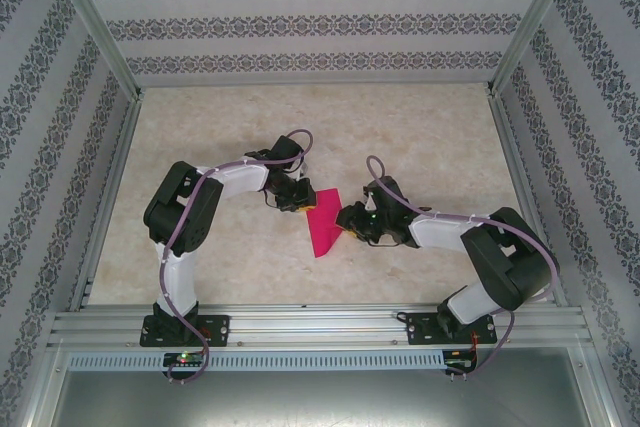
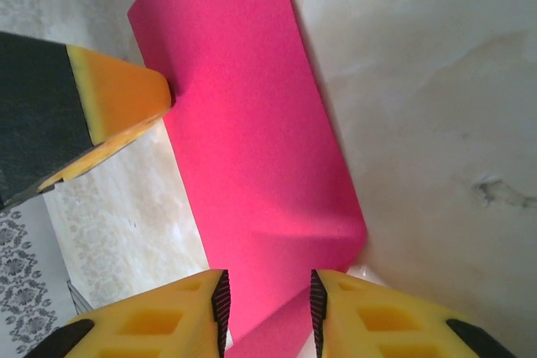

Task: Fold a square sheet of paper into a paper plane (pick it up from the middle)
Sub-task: Third fold the triangle at the center of the table.

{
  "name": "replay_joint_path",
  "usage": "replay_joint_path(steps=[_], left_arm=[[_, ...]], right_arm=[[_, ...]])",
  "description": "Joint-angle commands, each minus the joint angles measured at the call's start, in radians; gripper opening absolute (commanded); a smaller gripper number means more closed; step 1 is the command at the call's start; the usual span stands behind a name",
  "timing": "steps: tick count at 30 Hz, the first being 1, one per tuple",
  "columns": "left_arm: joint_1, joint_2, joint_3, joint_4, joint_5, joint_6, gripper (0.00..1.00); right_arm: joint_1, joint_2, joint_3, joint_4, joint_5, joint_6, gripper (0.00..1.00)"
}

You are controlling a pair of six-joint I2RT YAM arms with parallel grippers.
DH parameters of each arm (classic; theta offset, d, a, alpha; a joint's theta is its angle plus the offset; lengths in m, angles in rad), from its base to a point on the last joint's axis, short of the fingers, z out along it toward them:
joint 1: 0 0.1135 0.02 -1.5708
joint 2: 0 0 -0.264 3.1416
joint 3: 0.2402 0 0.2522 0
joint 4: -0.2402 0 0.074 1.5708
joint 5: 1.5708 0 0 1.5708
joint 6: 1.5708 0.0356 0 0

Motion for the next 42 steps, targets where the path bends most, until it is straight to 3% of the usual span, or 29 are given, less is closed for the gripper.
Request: replay_joint_path(steps=[1, 18, 28, 42], left_arm=[[-0.008, 0.015, 0.005, -0.042, -0.002, 0.028, 0.18], [-0.008, 0.005, 0.006, -0.057, -0.02, 0.026, 0.18], [-0.007, -0.003, 0.001, -0.05, -0.014, 0.027, 0.18], [-0.007, -0.022, -0.009, -0.041, 0.002, 0.033, 0.19]], right_arm=[[-0.011, 0.002, -0.012, 0.029, 0.001, 0.011, 0.35], [0.054, -0.017, -0.018, -0.116, 0.077, 0.111, 0.37], [0.025, -0.047, -0.021, 0.023, 0.035, 0.069, 0.34], [-0.017, 0.114, 0.04, 0.162, -0.092, 0.054, 0.34]])
